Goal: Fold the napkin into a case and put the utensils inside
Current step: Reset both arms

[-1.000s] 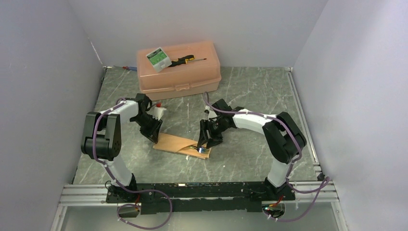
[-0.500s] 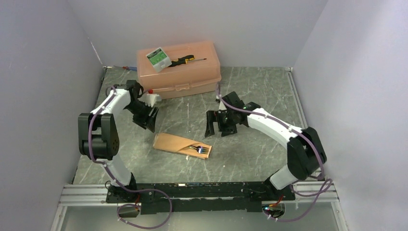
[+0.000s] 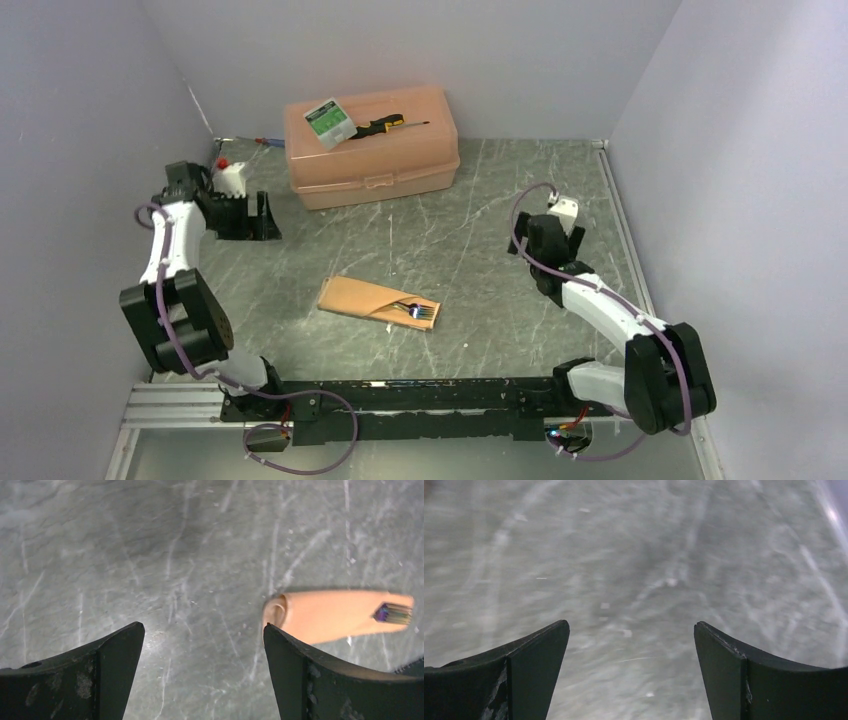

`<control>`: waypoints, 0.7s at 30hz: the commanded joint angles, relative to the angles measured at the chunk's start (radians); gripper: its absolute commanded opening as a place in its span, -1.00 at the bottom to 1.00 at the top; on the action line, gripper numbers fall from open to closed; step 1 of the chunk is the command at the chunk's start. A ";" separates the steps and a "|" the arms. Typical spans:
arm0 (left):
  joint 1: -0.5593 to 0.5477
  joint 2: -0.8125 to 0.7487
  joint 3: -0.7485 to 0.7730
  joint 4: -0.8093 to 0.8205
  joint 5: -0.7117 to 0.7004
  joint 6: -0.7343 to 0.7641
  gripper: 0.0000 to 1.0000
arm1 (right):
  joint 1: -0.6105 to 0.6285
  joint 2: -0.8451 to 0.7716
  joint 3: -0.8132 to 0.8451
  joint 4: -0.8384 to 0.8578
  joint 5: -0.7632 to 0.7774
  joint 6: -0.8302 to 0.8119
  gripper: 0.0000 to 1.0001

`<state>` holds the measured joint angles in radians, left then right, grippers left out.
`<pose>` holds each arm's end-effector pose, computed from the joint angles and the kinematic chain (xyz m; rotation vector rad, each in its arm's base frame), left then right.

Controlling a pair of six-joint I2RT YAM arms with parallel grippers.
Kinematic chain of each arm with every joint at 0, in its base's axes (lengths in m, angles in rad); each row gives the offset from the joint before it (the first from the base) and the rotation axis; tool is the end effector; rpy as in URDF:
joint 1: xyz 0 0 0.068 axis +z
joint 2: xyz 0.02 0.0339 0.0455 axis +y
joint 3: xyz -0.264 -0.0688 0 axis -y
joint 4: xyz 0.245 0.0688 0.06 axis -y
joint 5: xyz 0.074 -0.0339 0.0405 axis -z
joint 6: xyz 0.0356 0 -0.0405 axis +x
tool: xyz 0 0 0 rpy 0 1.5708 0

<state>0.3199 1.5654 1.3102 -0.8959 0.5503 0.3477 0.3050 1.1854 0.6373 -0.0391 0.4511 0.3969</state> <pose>0.3033 0.0809 0.2784 0.1871 2.5259 -0.4979 0.2426 0.0601 0.2229 0.3506 2.0639 -0.0650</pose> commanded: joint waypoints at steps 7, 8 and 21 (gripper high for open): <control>0.041 -0.262 -0.625 0.964 0.054 -0.260 0.89 | -0.140 -0.031 -0.286 0.702 0.262 -0.246 0.99; 0.041 -0.264 -0.664 1.037 0.051 -0.276 0.89 | -0.152 -0.020 -0.298 0.727 0.245 -0.251 0.99; 0.038 -0.042 -0.891 1.758 0.042 -0.471 0.89 | -0.202 0.237 -0.399 1.129 0.046 -0.334 0.99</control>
<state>0.3584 1.4918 0.4828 0.5236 0.5823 -0.0429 0.1188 1.4067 0.2672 0.8803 0.6140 0.1177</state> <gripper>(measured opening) 0.943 0.997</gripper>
